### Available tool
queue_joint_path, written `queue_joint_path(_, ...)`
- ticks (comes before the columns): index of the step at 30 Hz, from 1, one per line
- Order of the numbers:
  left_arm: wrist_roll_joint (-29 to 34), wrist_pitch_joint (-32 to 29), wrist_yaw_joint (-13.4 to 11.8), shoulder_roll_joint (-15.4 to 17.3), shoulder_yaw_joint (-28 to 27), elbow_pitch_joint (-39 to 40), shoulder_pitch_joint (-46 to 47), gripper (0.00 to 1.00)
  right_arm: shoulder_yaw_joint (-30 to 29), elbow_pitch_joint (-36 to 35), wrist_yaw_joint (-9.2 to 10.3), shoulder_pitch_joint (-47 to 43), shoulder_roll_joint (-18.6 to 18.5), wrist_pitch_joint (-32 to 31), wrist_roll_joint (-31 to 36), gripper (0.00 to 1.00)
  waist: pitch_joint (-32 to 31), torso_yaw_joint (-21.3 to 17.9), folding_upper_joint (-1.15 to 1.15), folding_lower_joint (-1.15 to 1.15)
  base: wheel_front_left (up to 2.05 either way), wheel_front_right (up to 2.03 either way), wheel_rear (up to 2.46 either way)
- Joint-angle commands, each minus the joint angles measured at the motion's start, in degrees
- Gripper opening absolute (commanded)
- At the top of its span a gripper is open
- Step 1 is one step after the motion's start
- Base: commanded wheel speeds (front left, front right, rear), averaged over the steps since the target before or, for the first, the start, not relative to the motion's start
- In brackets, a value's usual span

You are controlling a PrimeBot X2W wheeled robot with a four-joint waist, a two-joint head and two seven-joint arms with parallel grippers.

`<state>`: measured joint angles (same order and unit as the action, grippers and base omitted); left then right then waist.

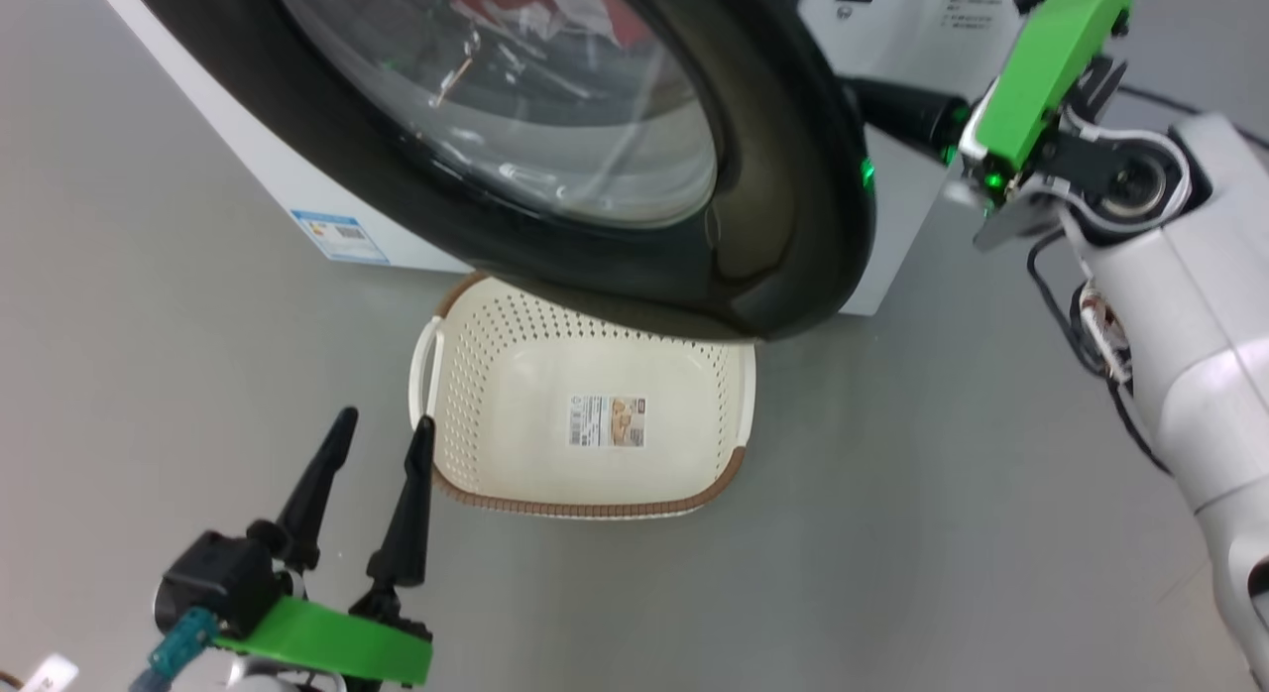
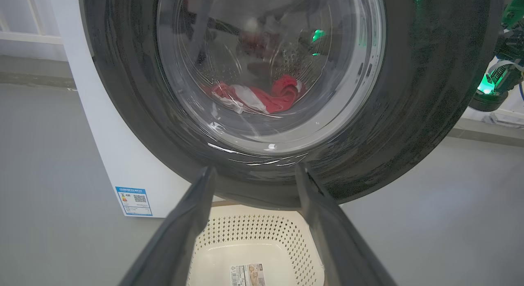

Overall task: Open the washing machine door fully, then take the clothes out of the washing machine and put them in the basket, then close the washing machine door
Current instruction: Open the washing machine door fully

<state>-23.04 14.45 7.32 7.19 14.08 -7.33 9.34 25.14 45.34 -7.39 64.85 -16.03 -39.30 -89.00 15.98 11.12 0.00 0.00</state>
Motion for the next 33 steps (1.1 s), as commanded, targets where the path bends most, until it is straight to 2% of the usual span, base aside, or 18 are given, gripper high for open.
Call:
queue_joint_path(1,0.7,0.5,0.2,1.1,-2.1,0.9,-0.9,1.0,0.5,-2.0,-0.1,-1.7,1.0,-0.7,-0.5,0.0,-1.4,-0.2,0.0,0.0,0.0,0.0,0.0)
queue_joint_path(13,2.2,0.5,0.2,-0.2,-3.2,0.1,-5.6,1.0,2.5,-8.7,-0.1,-12.4,1.6,-4.4,-2.3,0.0,-8.0,0.4,0.0,0.0,0.0,0.0,0.0)
queue_joint_path(26,3.6,0.5,0.2,-1.0,-4.3,-0.1,-9.0,1.0,4.8,-17.4,-0.1,-22.3,2.4,-6.2,-2.7,0.0,-12.2,3.3,0.0,0.0,0.0,0.0,0.0)
queue_joint_path(33,4.0,0.5,0.2,-1.5,-4.6,-0.4,-10.0,1.0,5.4,-19.3,-0.1,-25.6,4.1,-5.8,-3.0,0.0,-13.7,5.3,0.0,0.0,0.0,0.0,0.0)
